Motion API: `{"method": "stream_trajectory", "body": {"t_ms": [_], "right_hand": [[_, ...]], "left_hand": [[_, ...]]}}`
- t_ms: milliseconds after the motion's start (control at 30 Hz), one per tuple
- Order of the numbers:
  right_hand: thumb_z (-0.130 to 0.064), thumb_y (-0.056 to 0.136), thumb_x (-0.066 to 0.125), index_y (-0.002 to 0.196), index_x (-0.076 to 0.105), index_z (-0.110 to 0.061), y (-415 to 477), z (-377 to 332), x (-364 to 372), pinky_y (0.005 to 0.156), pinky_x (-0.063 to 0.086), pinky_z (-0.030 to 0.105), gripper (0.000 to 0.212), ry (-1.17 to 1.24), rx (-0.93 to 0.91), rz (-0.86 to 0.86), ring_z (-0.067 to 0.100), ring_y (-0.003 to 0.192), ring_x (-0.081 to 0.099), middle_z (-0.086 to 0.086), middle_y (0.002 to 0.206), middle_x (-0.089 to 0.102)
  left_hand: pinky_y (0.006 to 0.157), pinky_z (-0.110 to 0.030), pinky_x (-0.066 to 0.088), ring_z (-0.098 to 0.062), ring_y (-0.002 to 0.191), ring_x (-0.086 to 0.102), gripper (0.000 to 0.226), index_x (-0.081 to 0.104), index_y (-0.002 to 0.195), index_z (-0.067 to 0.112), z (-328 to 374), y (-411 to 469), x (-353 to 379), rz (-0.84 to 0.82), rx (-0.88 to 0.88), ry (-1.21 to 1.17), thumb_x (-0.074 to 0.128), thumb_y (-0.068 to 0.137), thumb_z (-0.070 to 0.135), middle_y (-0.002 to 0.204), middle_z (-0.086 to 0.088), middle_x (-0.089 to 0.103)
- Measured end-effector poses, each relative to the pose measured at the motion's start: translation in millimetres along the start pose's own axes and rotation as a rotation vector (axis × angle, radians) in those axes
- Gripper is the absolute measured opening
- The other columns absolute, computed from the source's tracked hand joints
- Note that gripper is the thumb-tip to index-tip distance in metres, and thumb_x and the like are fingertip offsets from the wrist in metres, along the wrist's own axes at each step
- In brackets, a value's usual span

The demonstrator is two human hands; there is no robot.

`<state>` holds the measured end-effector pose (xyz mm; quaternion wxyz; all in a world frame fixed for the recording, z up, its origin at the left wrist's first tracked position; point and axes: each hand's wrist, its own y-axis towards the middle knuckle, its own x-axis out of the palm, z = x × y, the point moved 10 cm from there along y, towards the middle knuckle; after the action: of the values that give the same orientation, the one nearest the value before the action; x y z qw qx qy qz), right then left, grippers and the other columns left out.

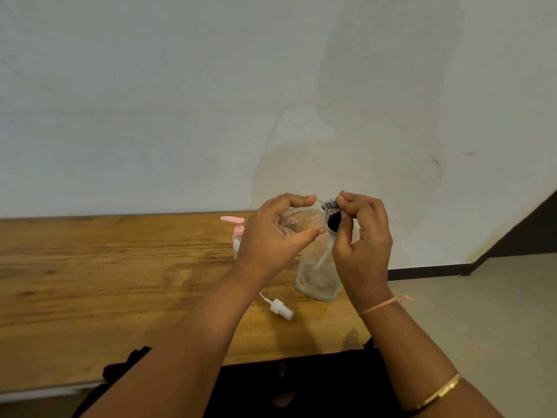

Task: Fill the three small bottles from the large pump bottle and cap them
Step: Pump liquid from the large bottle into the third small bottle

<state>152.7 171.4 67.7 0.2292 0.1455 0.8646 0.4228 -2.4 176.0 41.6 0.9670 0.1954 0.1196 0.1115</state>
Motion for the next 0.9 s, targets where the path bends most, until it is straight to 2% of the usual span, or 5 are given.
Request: {"method": "stream_trajectory", "body": {"t_ms": [333, 433, 500, 733, 900], "right_hand": [[0.007, 0.083, 0.05, 0.096, 0.064, 0.001, 4, -2, 1, 0.086, 0.046, 0.016, 0.02, -0.02, 0.016, 0.008, 0.02, 0.099, 0.058, 0.012, 0.102, 0.059], [0.006, 0.084, 0.051, 0.099, 0.063, 0.002, 0, 1, 3, 0.085, 0.049, 0.029, 0.019, -0.025, -0.019, -0.008, 0.018, 0.1, 0.056, 0.011, 0.102, 0.057], [0.001, 0.087, 0.048, 0.1, 0.063, 0.002, -1, 1, 4, 0.086, 0.049, 0.028, 0.02, -0.023, -0.029, -0.019, 0.019, 0.1, 0.056, 0.012, 0.102, 0.058], [0.007, 0.084, 0.048, 0.096, 0.063, 0.001, 5, -6, -3, 0.088, 0.043, 0.011, 0.02, 0.025, 0.005, 0.029, 0.018, 0.1, 0.056, 0.003, 0.103, 0.053], [0.01, 0.083, 0.049, 0.097, 0.063, 0.001, 3, -4, 1, 0.089, 0.045, 0.016, 0.022, 0.009, 0.0, 0.021, 0.018, 0.1, 0.056, 0.001, 0.104, 0.052]], "left_hand": [[0.074, -0.027, 0.056, 0.0, 0.066, 0.064, 0.04, 0.061, 0.095, 0.041, 6, 3, -2, 0.008, 0.026, 0.04, 0.083, 0.068, 0.022, 0.111, 0.017, 0.065], [0.083, -0.034, 0.056, -0.002, 0.087, 0.066, 0.038, 0.063, 0.095, 0.039, -1, 2, 0, -0.002, 0.006, 0.0, 0.084, 0.068, 0.021, 0.109, 0.017, 0.067], [0.088, -0.036, 0.055, -0.002, 0.1, 0.063, 0.039, 0.063, 0.096, 0.039, -3, 2, 0, -0.002, 0.008, -0.004, 0.083, 0.068, 0.021, 0.108, 0.017, 0.067], [0.072, -0.021, 0.055, -0.001, 0.068, 0.064, 0.04, 0.061, 0.098, 0.037, 11, 1, -2, 0.015, 0.046, 0.032, 0.083, 0.069, 0.022, 0.109, 0.018, 0.065], [0.075, -0.026, 0.056, 0.001, 0.076, 0.065, 0.04, 0.062, 0.099, 0.038, 8, 0, -2, 0.013, 0.029, 0.021, 0.083, 0.069, 0.022, 0.11, 0.017, 0.065]]}}
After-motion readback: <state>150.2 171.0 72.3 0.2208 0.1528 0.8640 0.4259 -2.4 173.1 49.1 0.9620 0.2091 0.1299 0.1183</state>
